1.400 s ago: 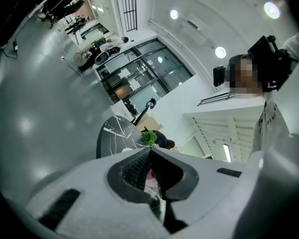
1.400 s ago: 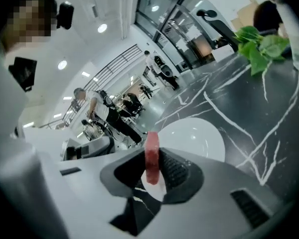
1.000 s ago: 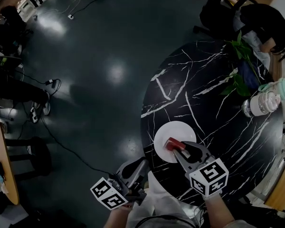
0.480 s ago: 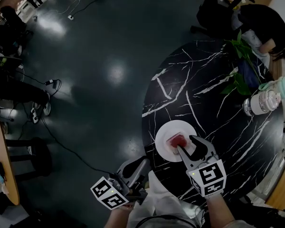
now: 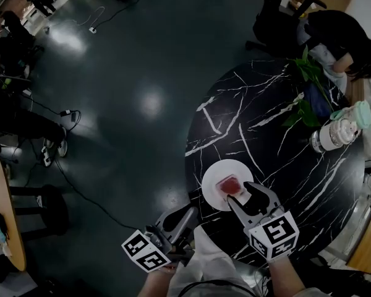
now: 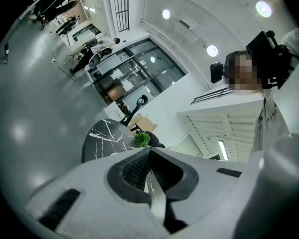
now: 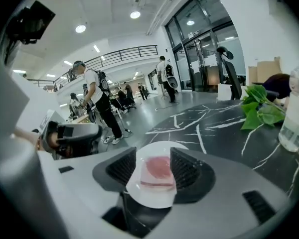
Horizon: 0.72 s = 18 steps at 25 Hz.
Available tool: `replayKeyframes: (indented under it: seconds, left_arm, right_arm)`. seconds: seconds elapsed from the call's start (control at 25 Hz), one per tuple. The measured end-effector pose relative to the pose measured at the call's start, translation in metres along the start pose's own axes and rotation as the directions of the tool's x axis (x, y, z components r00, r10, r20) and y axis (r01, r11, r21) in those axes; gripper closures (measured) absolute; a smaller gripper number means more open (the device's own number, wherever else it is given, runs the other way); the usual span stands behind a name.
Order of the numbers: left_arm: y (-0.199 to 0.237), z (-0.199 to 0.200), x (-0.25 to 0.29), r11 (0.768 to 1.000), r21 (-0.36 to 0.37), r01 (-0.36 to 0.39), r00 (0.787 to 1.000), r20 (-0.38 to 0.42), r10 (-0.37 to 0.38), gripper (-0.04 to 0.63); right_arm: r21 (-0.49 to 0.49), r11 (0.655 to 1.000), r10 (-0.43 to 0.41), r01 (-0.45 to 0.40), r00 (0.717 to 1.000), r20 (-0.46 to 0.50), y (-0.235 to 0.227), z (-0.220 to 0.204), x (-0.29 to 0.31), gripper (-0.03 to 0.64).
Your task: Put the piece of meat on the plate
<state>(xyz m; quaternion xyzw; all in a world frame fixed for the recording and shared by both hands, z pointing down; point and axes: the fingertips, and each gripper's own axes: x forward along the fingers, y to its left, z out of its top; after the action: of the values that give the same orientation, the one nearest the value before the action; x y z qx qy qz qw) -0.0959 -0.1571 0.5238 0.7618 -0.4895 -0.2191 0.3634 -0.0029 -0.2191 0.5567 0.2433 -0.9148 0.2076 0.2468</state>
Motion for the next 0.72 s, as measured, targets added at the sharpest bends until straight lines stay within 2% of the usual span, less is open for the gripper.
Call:
replayKeyframes:
  seconds: [0.08,0.2,0.48,0.72]
  left_arm:
    - [-0.005,0.002,0.003,1.000,0.015,0.013,1.000,-0.007,-0.013,0.586]
    - [-0.011,0.002,0.006,0.998,0.056,0.028,0.999,-0.037,-0.026,0.586]
    - [-0.030,-0.002,0.005,0.995,0.071,0.067,0.995,-0.074,-0.061,0.586]
    - [-0.049,-0.014,0.000,0.992,0.072,0.104,0.989,-0.116,-0.095,0.586]
  right_arm:
    - [0.040,0.998,0.044,-0.045,0.999,0.011,0.009,0.002,-0.005,0.408]
    - [0.041,0.997,0.069,-0.070,0.997,0.018,0.020,0.005,-0.014,0.411]
    - [0.000,0.997,0.074,-0.074,0.997,0.028,0.045,0.011,-0.033,0.571]
    - [0.000,0.996,0.089,-0.090,0.995,0.036,0.068,0.011,-0.054,0.599]
